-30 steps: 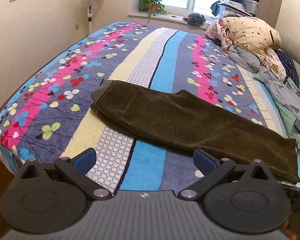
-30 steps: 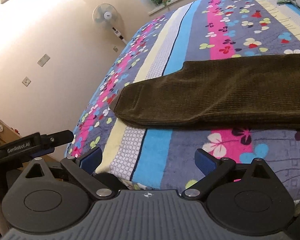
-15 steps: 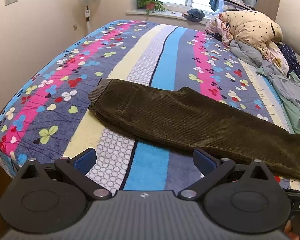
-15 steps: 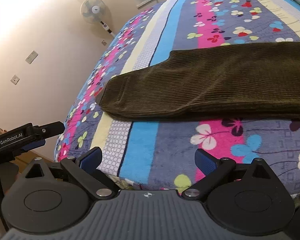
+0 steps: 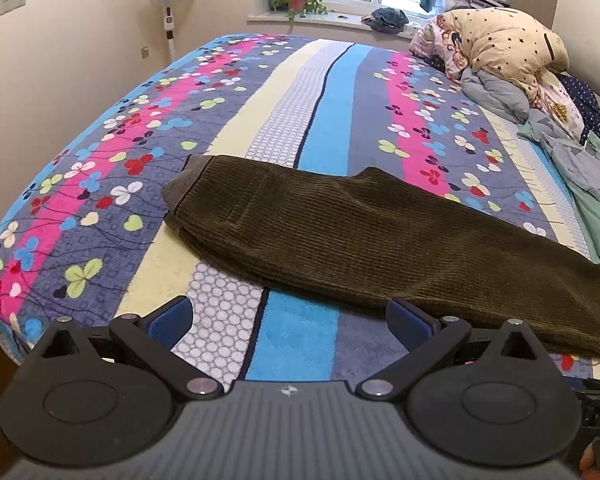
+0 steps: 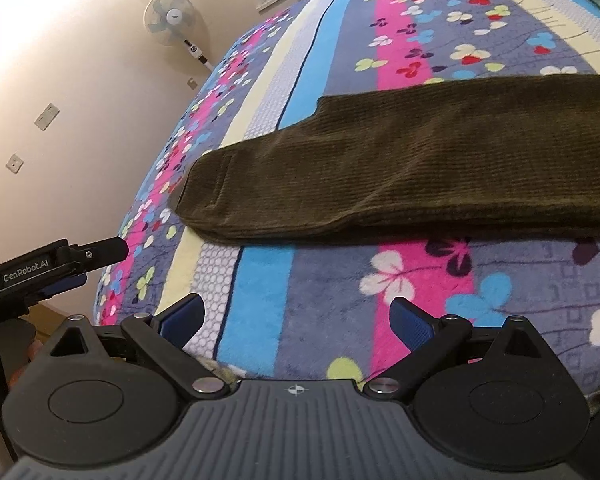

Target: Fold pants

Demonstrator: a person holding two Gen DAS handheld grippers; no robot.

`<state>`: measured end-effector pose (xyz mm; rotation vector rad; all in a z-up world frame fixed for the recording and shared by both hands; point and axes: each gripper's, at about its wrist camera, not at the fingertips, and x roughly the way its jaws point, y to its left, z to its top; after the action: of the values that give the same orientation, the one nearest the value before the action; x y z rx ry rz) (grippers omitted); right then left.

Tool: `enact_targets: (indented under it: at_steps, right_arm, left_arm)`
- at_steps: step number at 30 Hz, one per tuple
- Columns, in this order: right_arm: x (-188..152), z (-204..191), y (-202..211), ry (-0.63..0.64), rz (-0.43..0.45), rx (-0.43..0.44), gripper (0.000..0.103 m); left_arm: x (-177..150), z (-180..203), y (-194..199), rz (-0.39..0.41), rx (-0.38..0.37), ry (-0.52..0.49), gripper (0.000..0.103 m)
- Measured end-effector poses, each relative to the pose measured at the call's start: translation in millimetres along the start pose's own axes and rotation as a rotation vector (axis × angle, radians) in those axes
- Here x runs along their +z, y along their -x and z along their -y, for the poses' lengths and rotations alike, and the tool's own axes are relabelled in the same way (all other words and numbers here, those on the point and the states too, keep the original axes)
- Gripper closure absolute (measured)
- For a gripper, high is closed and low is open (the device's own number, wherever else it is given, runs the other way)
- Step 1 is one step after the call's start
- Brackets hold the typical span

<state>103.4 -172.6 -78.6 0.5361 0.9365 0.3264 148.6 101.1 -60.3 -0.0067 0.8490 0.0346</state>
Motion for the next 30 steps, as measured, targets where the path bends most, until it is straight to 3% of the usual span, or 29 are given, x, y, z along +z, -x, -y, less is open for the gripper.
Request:
enact_targets:
  at_steps: [9,18,24,30]
  right_arm:
    - [25.2,16.7,-3.6,0.012,0.048,-0.063,0.004]
    - [71.4,29.8,-31.1,0.017,0.067,-0.12,0.004]
    - [130.2,27.1,-60.7,0.087,0.121,-0.139,0.004]
    - [201.1,24.0,-120.9,0.146,0.125,-0.131,0.004]
  left_arm:
    - [15.1,14.7,-41.7,-0.054,-0.023,-0.011,0.0]
    - [34.2,16.6,-94.8,-0.108,-0.009,-0.001,0.0]
    - [53.4,8.8,-132.7,-0.121,0.026,0.011,0.0]
    - [70.8,-0.1,-168.9,-0.118,0.071,0.019,0.0]
